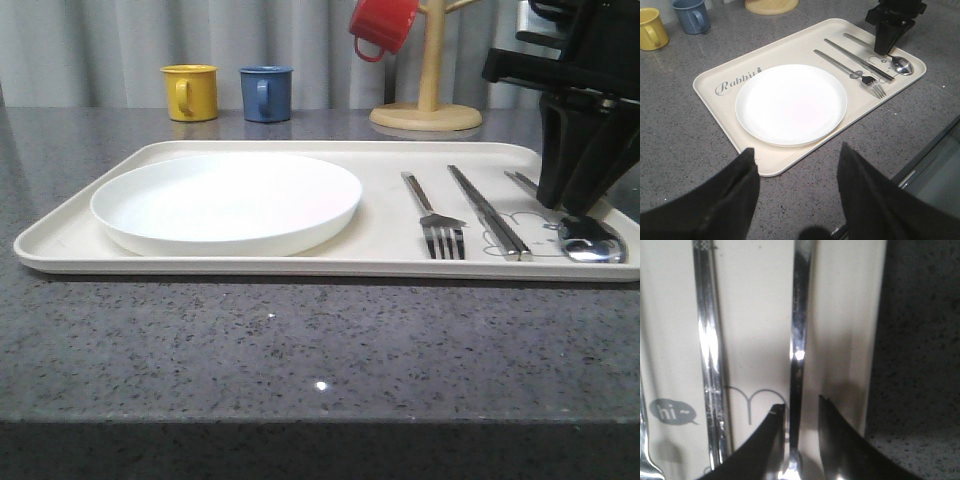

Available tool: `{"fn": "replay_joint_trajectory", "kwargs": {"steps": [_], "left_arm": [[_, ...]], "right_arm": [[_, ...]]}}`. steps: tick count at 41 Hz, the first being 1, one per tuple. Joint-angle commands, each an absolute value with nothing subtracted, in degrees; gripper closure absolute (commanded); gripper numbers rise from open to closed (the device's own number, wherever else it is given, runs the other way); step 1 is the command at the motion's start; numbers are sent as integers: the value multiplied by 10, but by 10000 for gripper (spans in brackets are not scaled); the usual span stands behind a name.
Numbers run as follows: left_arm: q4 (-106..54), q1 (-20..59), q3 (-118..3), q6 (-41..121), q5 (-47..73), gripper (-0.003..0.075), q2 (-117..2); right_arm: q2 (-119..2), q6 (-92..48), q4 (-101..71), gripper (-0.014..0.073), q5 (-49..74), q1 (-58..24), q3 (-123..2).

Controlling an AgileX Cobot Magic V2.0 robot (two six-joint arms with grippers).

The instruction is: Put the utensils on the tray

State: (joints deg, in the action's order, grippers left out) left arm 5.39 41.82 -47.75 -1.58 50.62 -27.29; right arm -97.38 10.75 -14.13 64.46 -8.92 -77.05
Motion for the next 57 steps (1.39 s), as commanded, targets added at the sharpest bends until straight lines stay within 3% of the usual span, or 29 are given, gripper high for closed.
{"fn": "replay_joint_trajectory", "kwargs": {"steps": [1, 17, 52, 55, 57], "left_arm": [[56, 423, -491, -21, 462, 365, -277], [56, 423, -491, -21, 462, 365, -277], [60, 423, -491, -21, 461, 365, -277], [60, 423, -491, -21, 461, 365, -277], [60, 423, -491, -21, 460, 365, -277]], "right_arm": [[-949, 106, -138, 337, 632, -88, -788], [-804, 13, -136, 337, 623, -92, -778], [-193, -5, -47, 346, 584, -104, -466], [-162, -5, -43, 393, 582, -104, -451], [-145, -6, -39, 480, 583, -104, -443]]}}
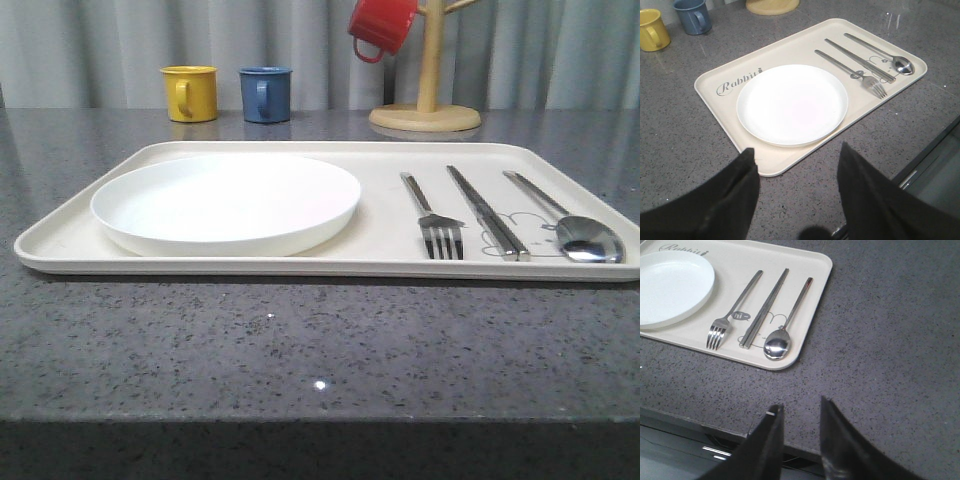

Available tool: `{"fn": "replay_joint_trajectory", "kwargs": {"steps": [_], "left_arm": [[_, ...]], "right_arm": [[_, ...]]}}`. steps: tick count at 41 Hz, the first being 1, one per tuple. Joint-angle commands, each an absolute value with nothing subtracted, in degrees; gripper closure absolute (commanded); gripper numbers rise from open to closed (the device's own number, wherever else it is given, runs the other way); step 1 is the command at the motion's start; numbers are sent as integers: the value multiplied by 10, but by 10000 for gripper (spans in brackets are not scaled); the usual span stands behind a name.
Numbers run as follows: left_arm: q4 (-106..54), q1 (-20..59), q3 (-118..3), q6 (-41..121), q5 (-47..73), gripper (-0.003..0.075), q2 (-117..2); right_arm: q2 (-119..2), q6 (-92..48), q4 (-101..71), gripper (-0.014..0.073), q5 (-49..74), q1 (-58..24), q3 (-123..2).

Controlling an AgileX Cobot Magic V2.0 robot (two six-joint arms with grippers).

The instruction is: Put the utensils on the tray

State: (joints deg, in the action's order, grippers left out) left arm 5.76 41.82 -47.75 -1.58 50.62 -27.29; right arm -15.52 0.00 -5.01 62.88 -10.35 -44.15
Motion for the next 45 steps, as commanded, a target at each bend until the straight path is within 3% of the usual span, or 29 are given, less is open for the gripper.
{"fn": "replay_joint_trajectory", "kwargs": {"steps": [1, 6, 16, 21, 27, 32, 45], "left_arm": [[60, 423, -491, -21, 459, 365, -277], [60, 423, -491, -21, 459, 365, -277], [27, 423, -491, -15, 459, 367, -277], [-13, 423, -491, 42, 464, 412, -277], [-15, 423, -491, 43, 462, 552, -277], [-15, 423, -491, 43, 465, 743, -277], [-15, 423, -491, 43, 464, 740, -277]], "right_arm": [[-140, -6, -37, 527, 584, -104, -440], [-135, -6, -37, 718, 586, -104, -437], [-135, -6, -37, 708, 580, -104, -437], [-135, -16, -37, 708, 578, -104, -437], [-135, -16, -37, 708, 570, -104, -437], [-135, -16, -38, 708, 572, -104, -437], [-135, -16, -38, 708, 572, -104, -437]]}}
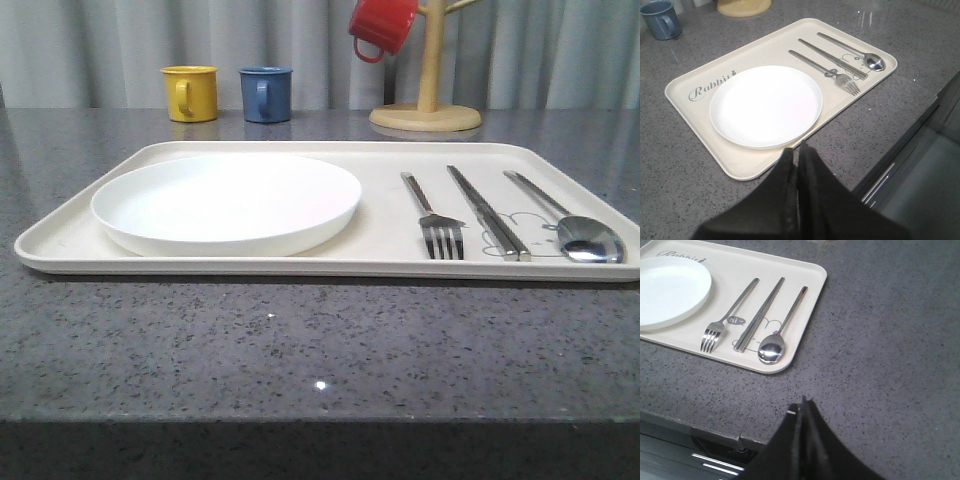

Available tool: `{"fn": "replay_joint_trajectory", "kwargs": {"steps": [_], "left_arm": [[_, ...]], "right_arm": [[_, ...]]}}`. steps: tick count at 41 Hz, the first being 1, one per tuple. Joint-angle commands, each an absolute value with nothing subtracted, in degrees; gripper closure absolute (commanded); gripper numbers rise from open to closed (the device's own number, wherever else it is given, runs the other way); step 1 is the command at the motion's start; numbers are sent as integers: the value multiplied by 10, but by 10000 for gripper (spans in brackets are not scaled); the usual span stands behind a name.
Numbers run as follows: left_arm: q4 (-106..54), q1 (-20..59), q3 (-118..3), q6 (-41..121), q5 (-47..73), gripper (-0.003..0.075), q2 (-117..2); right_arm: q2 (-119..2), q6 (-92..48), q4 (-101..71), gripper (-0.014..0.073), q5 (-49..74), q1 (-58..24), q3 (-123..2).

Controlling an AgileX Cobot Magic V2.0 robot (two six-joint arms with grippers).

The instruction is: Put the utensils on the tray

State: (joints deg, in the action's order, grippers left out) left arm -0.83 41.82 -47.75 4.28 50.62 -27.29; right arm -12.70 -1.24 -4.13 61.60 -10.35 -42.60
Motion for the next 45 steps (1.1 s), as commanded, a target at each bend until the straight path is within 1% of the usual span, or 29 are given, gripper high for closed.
{"fn": "replay_joint_trajectory", "kwargs": {"steps": [1, 8, 12, 15, 20, 25, 28, 30, 36, 43, 45], "left_arm": [[-15, 423, -491, 43, 464, 740, -277], [-17, 423, -479, 43, 448, 740, -257], [7, 391, -452, 43, 425, 740, -219], [30, 334, -406, 43, 375, 740, -177], [45, 211, -267, 43, 237, 740, -80], [10, 131, -128, 43, 105, 740, -19], [-8, 98, -67, 43, 63, 740, 6], [-11, 87, -44, 43, 55, 740, 16], [-18, 87, -17, 43, 38, 740, 15], [-18, 87, 13, 43, -52, 740, 15], [-18, 87, 11, 43, -49, 740, 15]], "right_arm": [[-135, -16, -38, 708, 572, -104, -437], [-135, -16, -38, 708, 572, -104, -437], [-135, -16, -38, 708, 572, -104, -437], [-135, -16, -38, 708, 572, -104, -437], [-135, -16, -38, 708, 572, -104, -437], [-135, -16, -38, 708, 572, -104, -437], [-135, -16, -38, 708, 572, -104, -437], [-135, -16, -38, 708, 572, -104, -437], [-136, -16, -38, 708, 572, -104, -437], [-136, -16, -38, 708, 572, -104, -437], [-136, -16, -38, 708, 572, -104, -437]]}}
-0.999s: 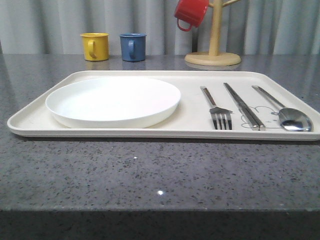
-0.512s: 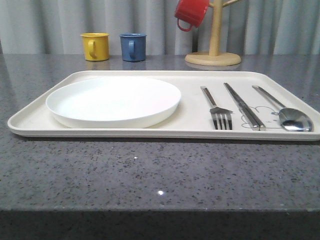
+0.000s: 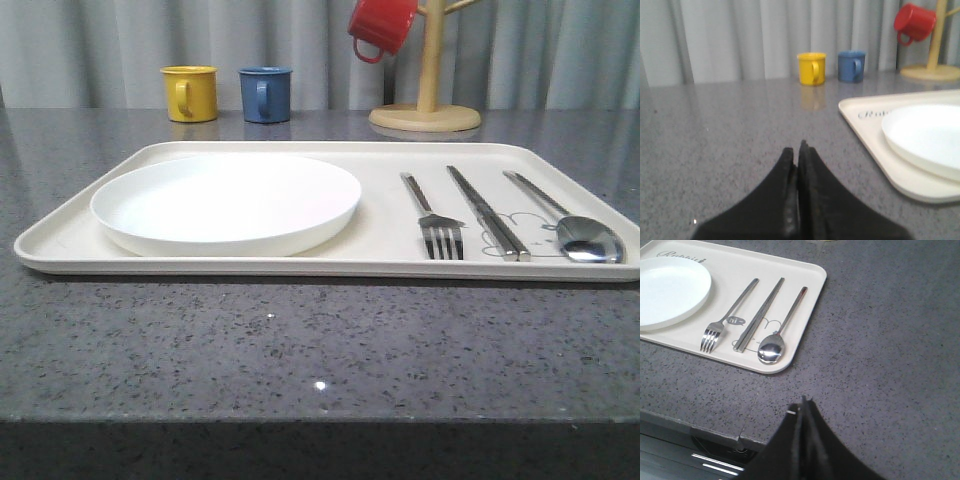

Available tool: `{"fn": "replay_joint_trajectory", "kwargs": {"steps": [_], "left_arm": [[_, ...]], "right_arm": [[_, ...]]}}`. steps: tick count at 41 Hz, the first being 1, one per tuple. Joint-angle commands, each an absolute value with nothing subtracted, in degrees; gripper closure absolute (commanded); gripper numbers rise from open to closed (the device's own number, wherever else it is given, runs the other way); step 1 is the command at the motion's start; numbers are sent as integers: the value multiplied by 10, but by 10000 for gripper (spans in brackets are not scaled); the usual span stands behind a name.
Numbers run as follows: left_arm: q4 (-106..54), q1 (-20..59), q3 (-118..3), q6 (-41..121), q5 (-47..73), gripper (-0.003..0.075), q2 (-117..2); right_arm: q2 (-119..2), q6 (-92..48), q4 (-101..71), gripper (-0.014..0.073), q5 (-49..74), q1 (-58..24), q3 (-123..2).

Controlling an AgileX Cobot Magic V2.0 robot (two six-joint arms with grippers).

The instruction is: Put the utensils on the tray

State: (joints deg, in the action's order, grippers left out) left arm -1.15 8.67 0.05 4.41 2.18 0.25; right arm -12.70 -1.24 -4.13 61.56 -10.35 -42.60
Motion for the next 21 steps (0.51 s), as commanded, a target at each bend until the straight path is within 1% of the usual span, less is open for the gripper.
{"fn": "replay_joint_trajectory", "kwargs": {"steps": [1, 21], "left_arm": [[-18, 87, 11, 43, -56, 740, 15], [-18, 87, 11, 43, -60, 740, 15]], "right_arm": [[-136, -16, -38, 708, 572, -104, -437], [-136, -16, -38, 708, 572, -104, -437]]}}
